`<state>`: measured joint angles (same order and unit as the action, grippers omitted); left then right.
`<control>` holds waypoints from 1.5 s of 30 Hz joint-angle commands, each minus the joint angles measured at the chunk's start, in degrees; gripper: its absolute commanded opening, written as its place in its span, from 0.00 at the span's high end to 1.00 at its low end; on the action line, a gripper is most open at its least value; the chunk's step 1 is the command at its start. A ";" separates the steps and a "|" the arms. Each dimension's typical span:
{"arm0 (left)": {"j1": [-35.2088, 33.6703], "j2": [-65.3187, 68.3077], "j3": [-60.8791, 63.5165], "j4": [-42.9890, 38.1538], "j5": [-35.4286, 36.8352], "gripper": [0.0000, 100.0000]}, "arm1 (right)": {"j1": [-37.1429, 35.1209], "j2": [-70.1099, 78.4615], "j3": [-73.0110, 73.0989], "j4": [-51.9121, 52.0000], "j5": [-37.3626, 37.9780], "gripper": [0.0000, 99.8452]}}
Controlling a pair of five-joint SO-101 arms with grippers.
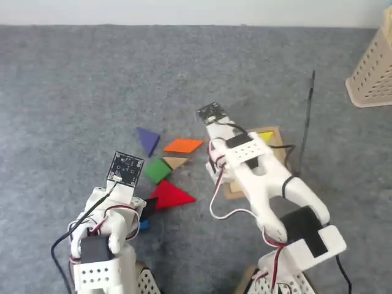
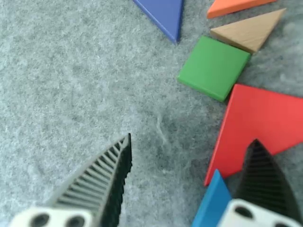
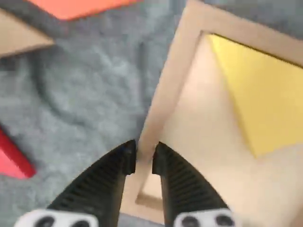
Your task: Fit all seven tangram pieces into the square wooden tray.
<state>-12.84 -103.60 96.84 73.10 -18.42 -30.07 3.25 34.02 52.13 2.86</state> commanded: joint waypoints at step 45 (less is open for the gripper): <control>0.09 -0.79 -0.31 0.00 -0.09 0.65 | -17.10 -20.35 3.87 -1.54 -1.58 0.83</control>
<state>-12.84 -103.60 96.84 73.10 -18.42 -43.08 -13.63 38.24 50.99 -0.31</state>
